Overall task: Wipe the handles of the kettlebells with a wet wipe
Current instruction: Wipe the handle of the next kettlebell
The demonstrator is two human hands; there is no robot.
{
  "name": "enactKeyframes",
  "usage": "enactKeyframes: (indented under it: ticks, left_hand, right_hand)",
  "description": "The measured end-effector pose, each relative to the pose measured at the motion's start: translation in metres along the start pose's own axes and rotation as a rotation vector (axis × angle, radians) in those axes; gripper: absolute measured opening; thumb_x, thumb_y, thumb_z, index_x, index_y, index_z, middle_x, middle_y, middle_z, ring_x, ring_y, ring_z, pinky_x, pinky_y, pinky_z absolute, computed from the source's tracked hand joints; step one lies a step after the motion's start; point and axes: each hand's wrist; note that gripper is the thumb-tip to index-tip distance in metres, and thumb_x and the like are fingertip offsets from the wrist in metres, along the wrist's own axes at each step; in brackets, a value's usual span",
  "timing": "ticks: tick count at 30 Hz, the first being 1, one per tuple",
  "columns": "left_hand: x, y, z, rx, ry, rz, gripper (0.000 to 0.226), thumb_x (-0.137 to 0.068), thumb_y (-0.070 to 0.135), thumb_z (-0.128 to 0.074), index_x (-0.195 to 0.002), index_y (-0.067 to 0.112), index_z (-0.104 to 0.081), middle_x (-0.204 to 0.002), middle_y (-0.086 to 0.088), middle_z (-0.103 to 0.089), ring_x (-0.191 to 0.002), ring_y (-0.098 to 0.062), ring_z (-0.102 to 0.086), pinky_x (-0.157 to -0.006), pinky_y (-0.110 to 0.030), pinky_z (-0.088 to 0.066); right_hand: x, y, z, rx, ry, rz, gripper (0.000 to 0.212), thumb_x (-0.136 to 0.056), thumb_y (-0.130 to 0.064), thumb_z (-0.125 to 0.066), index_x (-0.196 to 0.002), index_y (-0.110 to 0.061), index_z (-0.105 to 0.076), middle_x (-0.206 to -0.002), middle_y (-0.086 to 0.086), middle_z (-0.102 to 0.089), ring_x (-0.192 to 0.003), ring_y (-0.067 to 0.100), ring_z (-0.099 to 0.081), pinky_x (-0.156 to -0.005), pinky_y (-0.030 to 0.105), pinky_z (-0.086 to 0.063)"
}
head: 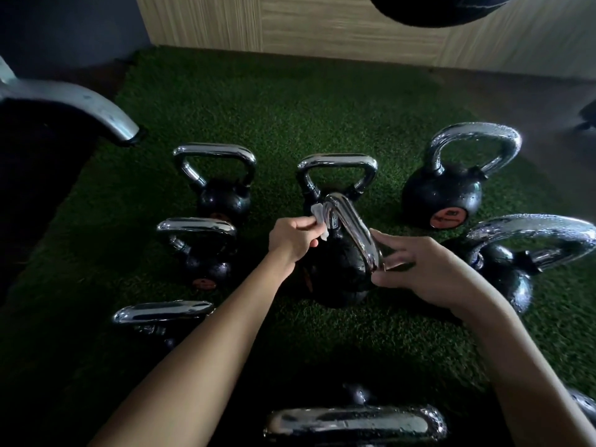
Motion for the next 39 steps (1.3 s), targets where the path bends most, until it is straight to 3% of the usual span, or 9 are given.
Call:
enactKeyframes:
  ticks: [4, 8, 13, 15, 18, 23, 29, 32, 39]
  left_hand:
    - [0.004, 0.003, -0.003, -0.002, 0.108, -0.061, 0.033, -0.088, 0.037, -0.079, -0.119, 0.026, -0.076, -0.071, 0.003, -0.072, -0.059, 0.003, -0.062, -0.053, -0.002, -0.042]
    - [0.009, 0.015, -0.008, 0.007, 0.179, -0.12, 0.027, -0.084, 0.038, -0.082, -0.107, 0.024, -0.08, -0.063, 0.007, -0.071, -0.051, 0.006, -0.061, -0.058, -0.005, -0.043]
    - [0.013, 0.023, -0.01, 0.081, 0.192, -0.016, 0.021, -0.083, 0.031, -0.084, -0.104, 0.025, -0.081, -0.074, 0.007, -0.075, -0.06, -0.002, -0.065, -0.072, -0.017, -0.052]
    - [0.017, 0.027, -0.012, 0.062, 0.217, -0.041, 0.022, -0.083, 0.034, -0.084, -0.104, 0.025, -0.081, -0.075, 0.008, -0.076, -0.066, 0.0, -0.069, -0.065, -0.011, -0.049]
    - [0.03, 0.026, -0.016, -0.046, 0.262, -0.133, 0.029, -0.085, 0.032, -0.079, -0.113, 0.025, -0.079, -0.098, 0.004, -0.08, -0.094, -0.01, -0.075, -0.087, -0.022, -0.057]
    - [0.039, 0.034, -0.016, -0.066, 0.272, -0.182, 0.03, -0.085, 0.029, -0.077, -0.114, 0.021, -0.079, -0.102, 0.001, -0.08, -0.1, -0.013, -0.074, -0.096, -0.03, -0.056]
    - [0.071, 0.02, -0.017, -0.216, 0.289, -0.431, 0.024, -0.086, 0.019, -0.08, -0.108, 0.01, -0.08, -0.108, -0.004, -0.078, -0.107, -0.001, -0.063, -0.08, 0.007, -0.036]
    - [0.087, 0.01, -0.019, -0.275, 0.23, -0.527, 0.023, -0.087, 0.019, -0.08, -0.107, 0.009, -0.08, -0.108, -0.003, -0.077, -0.109, 0.004, -0.06, -0.08, 0.008, -0.038]
    - [0.085, 0.024, -0.013, -0.357, 0.269, -0.657, 0.021, -0.086, 0.021, -0.08, -0.105, 0.011, -0.081, -0.103, 0.001, -0.078, -0.098, -0.004, -0.069, -0.078, 0.0, -0.043]
  right_hand:
    - [-0.001, 0.011, -0.009, -0.047, 0.084, 0.032, 0.074, -0.075, -0.038, -0.089, -0.134, -0.063, -0.052, -0.085, -0.017, -0.075, -0.09, 0.001, -0.068, -0.089, 0.03, -0.05]
    - [-0.002, 0.014, -0.009, -0.091, 0.078, 0.031, 0.073, -0.074, -0.038, -0.09, -0.134, -0.06, -0.054, -0.087, -0.018, -0.076, -0.095, 0.001, -0.069, -0.086, 0.025, -0.047]
    - [-0.002, 0.015, -0.011, -0.136, 0.078, 0.045, 0.072, -0.072, -0.037, -0.09, -0.133, -0.058, -0.057, -0.087, -0.017, -0.077, -0.09, 0.001, -0.069, -0.089, 0.028, -0.047]
    - [-0.003, 0.015, -0.01, -0.127, 0.071, 0.056, 0.072, -0.073, -0.038, -0.09, -0.134, -0.057, -0.056, -0.088, -0.018, -0.077, -0.093, 0.001, -0.069, -0.092, 0.029, -0.047]
    - [-0.003, 0.018, -0.01, -0.123, 0.072, 0.064, 0.072, -0.072, -0.039, -0.09, -0.134, -0.057, -0.056, -0.088, -0.019, -0.077, -0.096, 0.0, -0.069, -0.09, 0.027, -0.047]
    - [-0.006, 0.018, -0.01, -0.137, 0.08, 0.078, 0.073, -0.071, -0.037, -0.091, -0.133, -0.055, -0.058, -0.087, -0.018, -0.077, -0.093, 0.0, -0.069, -0.092, 0.028, -0.047]
    - [-0.007, 0.018, -0.01, -0.156, 0.08, 0.081, 0.074, -0.067, -0.036, -0.092, -0.133, -0.051, -0.061, -0.084, -0.014, -0.078, -0.078, -0.005, -0.066, -0.081, 0.026, -0.046]
    - [-0.006, 0.017, -0.009, -0.178, 0.076, 0.089, 0.071, -0.069, -0.029, -0.092, -0.131, -0.049, -0.063, -0.075, -0.015, -0.075, -0.062, -0.009, -0.058, -0.073, 0.024, -0.041]
    - [-0.005, 0.016, -0.009, -0.146, 0.091, 0.104, 0.071, -0.069, -0.031, -0.092, -0.131, -0.051, -0.063, -0.068, -0.017, -0.068, -0.055, -0.01, -0.053, -0.068, 0.024, -0.037]
Point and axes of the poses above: each hand's wrist, its own x-axis away from the middle knuckle, its own z-axis out of the back of the hand, y = z × x
